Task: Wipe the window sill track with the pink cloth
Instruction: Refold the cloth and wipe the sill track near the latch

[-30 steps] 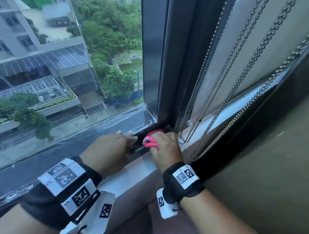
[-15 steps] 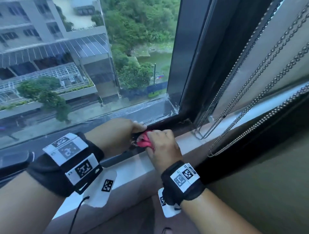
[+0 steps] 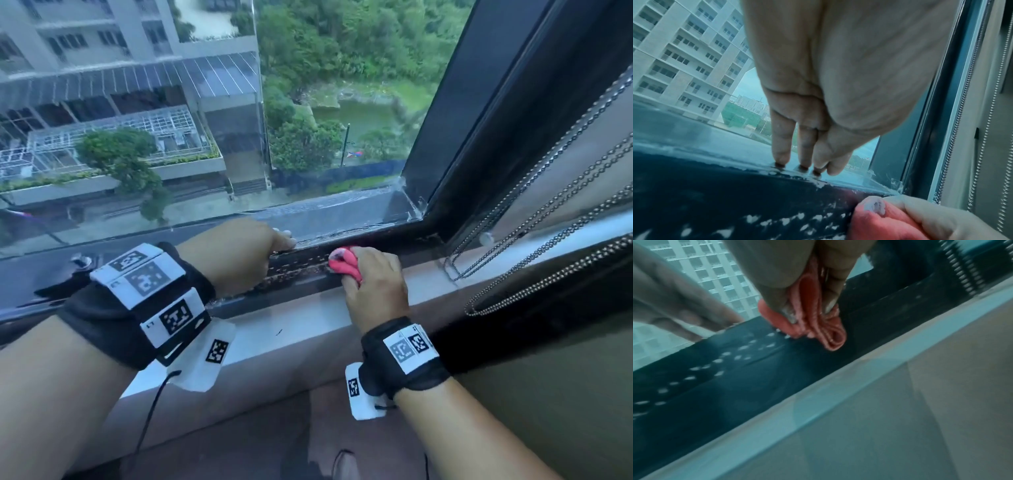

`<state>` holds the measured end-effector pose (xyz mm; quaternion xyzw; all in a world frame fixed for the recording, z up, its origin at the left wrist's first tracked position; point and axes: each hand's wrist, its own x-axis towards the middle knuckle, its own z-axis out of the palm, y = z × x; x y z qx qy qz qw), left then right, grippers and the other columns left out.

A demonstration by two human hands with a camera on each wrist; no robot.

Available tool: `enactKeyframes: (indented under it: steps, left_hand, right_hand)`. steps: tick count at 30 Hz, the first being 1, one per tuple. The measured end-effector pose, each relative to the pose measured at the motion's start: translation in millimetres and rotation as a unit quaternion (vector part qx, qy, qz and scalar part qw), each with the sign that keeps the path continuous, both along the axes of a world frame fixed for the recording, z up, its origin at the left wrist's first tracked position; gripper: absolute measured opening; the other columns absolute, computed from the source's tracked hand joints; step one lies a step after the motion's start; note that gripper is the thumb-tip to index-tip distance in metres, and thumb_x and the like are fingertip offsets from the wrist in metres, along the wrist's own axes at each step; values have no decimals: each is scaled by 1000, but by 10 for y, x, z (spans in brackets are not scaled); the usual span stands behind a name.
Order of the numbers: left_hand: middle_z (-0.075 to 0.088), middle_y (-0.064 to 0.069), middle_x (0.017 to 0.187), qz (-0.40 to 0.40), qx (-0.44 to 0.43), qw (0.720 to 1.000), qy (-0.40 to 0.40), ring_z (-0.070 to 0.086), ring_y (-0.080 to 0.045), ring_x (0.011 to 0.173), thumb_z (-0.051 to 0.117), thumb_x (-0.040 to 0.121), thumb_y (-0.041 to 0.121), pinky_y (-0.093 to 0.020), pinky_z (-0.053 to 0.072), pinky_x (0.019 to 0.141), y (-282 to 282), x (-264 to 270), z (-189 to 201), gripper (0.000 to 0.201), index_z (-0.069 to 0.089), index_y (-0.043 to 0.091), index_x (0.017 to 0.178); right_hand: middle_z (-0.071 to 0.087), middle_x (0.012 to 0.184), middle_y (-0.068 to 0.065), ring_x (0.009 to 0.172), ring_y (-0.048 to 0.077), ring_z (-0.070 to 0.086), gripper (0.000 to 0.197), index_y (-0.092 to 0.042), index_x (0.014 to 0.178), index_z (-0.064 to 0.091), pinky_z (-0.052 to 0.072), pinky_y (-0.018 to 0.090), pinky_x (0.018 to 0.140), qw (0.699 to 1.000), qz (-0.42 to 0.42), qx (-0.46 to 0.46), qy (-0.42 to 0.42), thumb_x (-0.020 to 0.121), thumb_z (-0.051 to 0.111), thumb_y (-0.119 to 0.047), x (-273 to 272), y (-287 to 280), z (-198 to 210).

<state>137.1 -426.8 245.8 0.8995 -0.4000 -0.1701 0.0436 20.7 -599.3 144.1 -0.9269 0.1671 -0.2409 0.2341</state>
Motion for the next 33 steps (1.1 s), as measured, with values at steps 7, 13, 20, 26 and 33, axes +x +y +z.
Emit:
enactKeyframes:
  steps: [7,13,20,26,33]
  left_hand:
    - [44,10,151,16,2,1000,5,43,-17,138,39,87,-7,-38,39,111,260,94,-23,69,48,33,143]
    - [31,16,155,-3,-3,1000,15,32,-9,144,42,92,1,-31,28,117,367,116,-72,62,44,31,146]
    - [28,18,156,-8,-2,1000,25,33,-11,143,43,93,5,-33,30,117,281,147,-24,61,41,31,148]
    - [28,19,156,-23,3,999,30,34,-11,143,44,92,4,-37,32,116,225,213,-28,64,41,34,148]
    - [42,11,152,-19,12,1000,16,50,-19,130,45,93,9,-32,42,105,142,208,-11,55,48,32,143]
  right_hand:
    - [55,94,0,85,19,49,24,-20,97,57,49,32,78,994,-48,52,-88,76,68,-19,102,13,227]
    - [57,103,-3,98,23,48,30,-26,96,64,43,41,83,999,-11,-32,21,67,71,-25,196,510,-84]
    - [52,97,3,92,17,40,31,-21,98,65,32,12,83,995,-29,54,-76,72,67,-5,220,187,135]
    - [60,97,3,90,24,49,25,-15,96,65,46,33,81,999,14,-2,-33,71,68,-11,332,356,-71]
    - [61,94,-6,88,18,52,21,-26,97,70,50,31,79,999,54,-3,3,78,62,-23,288,-115,226]
